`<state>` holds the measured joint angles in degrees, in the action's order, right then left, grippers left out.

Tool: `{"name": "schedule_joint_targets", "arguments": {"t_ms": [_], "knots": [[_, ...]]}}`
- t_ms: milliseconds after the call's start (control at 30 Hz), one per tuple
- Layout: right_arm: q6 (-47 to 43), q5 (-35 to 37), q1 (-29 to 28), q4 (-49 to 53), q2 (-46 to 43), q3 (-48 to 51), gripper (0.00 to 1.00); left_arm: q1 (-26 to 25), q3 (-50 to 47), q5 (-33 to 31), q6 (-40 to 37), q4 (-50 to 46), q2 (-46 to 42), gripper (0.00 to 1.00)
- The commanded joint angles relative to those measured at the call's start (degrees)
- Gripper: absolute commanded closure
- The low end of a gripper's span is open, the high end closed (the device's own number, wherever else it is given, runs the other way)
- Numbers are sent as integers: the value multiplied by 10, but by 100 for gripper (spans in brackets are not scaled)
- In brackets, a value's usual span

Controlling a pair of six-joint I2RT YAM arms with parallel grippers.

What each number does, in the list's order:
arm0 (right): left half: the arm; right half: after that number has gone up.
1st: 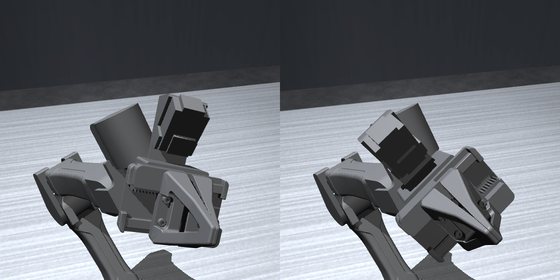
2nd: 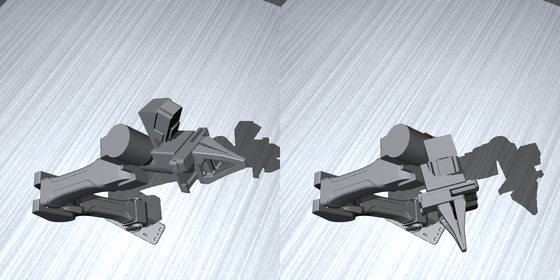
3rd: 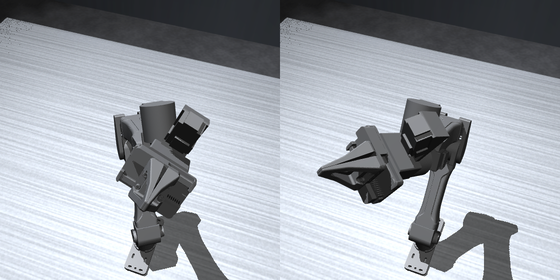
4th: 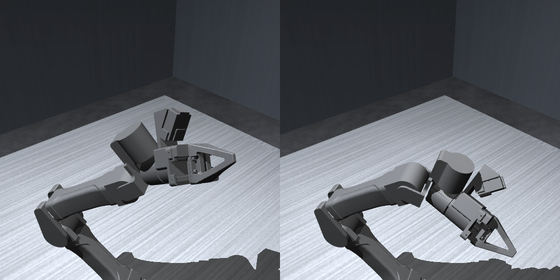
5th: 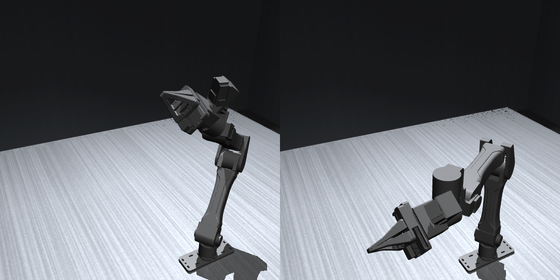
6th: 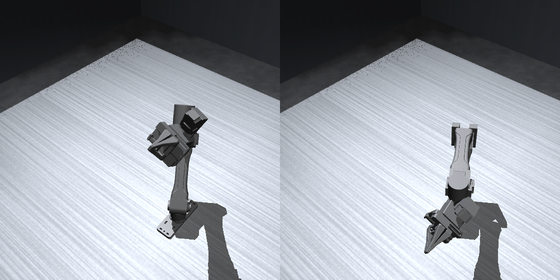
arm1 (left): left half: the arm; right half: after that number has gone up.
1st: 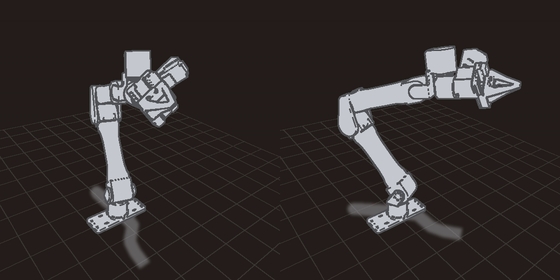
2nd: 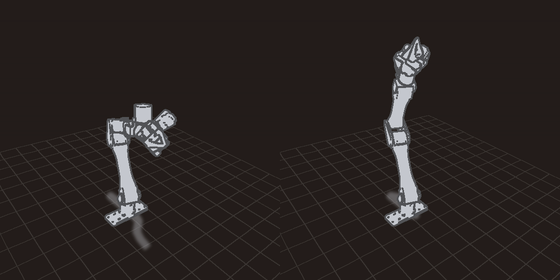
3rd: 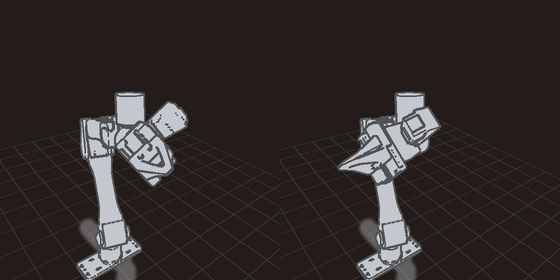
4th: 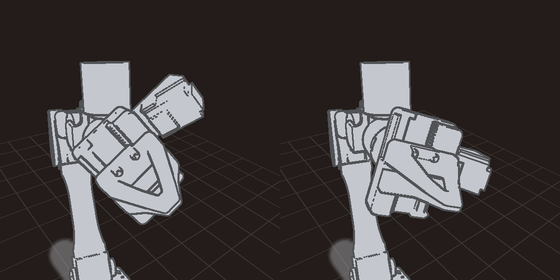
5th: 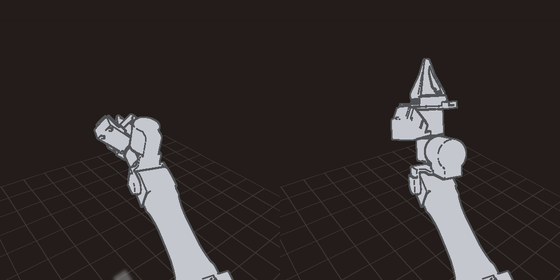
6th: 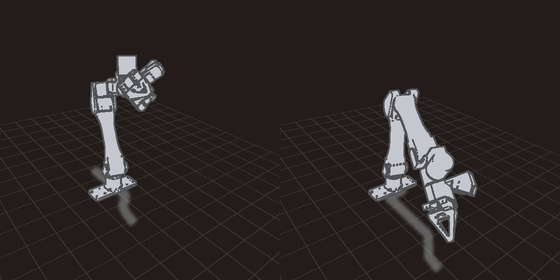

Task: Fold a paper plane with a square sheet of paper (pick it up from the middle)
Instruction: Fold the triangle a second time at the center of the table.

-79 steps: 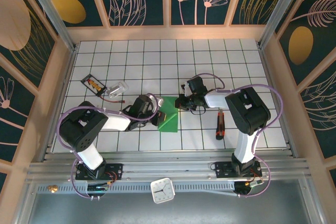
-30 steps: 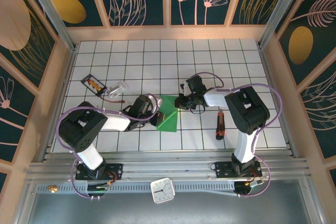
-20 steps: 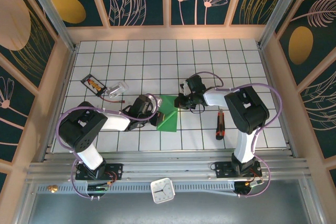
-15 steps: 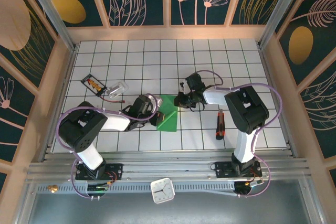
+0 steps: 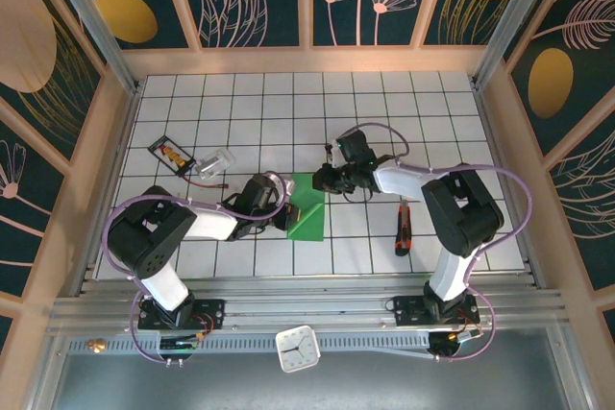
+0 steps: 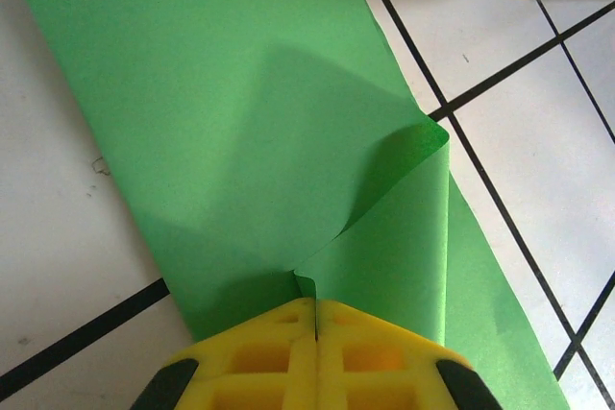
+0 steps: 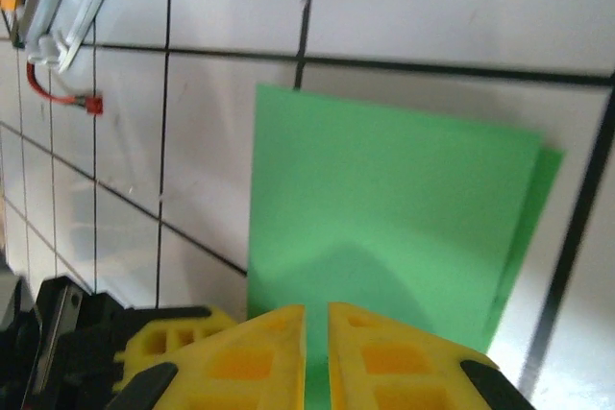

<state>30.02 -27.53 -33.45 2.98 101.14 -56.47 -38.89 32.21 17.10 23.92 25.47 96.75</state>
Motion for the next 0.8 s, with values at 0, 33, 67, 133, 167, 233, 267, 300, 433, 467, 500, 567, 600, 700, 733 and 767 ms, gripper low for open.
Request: {"name": "schedule_joint_targets", "arguments": {"t_ms": [0, 33, 67, 133, 167, 233, 267, 300, 433, 467, 500, 567, 600, 700, 733, 767], "knots": [[36, -2, -9, -17, -46, 31, 87, 3, -16, 6, 12, -45, 8, 100], [45, 0, -13, -23, -56, 43, 88, 2, -14, 8, 11, -46, 9, 100], [53, 0, -18, -29, -65, 54, 90, 3, -13, 9, 12, -48, 11, 100], [75, 1, -31, -48, -83, 78, 95, 3, -11, 9, 12, -50, 11, 100], [85, 3, -39, -58, -90, 90, 96, 3, -10, 9, 13, -50, 11, 100], [114, 10, -56, -92, -111, 125, 98, 3, -8, 13, 14, -52, 11, 100], [132, 12, -63, -116, -119, 144, 99, 3, -8, 14, 14, -51, 11, 100], [153, 13, -73, -150, -126, 165, 100, 3, -8, 15, 14, -52, 11, 100], [215, 27, -120, -258, -123, 212, 100, 3, -5, 16, 15, -55, 28, 100], [223, 35, -131, -273, -119, 215, 100, 3, -5, 15, 16, -56, 29, 100], [231, 43, -143, -289, -116, 218, 100, 3, -5, 15, 16, -57, 28, 100], [246, 62, -165, -314, -109, 226, 100, 3, -7, 14, 16, -58, 26, 100], [254, 70, -172, -327, -104, 229, 100, 4, -7, 13, 15, -59, 26, 100], [267, 82, -185, -346, -87, 231, 100, 4, -5, 13, 14, -64, 27, 100], [269, 82, -186, -349, -80, 231, 100, 4, -5, 13, 14, -64, 28, 100], [271, 82, -186, -349, -74, 230, 100, 4, -5, 13, 14, -65, 27, 100]]}}
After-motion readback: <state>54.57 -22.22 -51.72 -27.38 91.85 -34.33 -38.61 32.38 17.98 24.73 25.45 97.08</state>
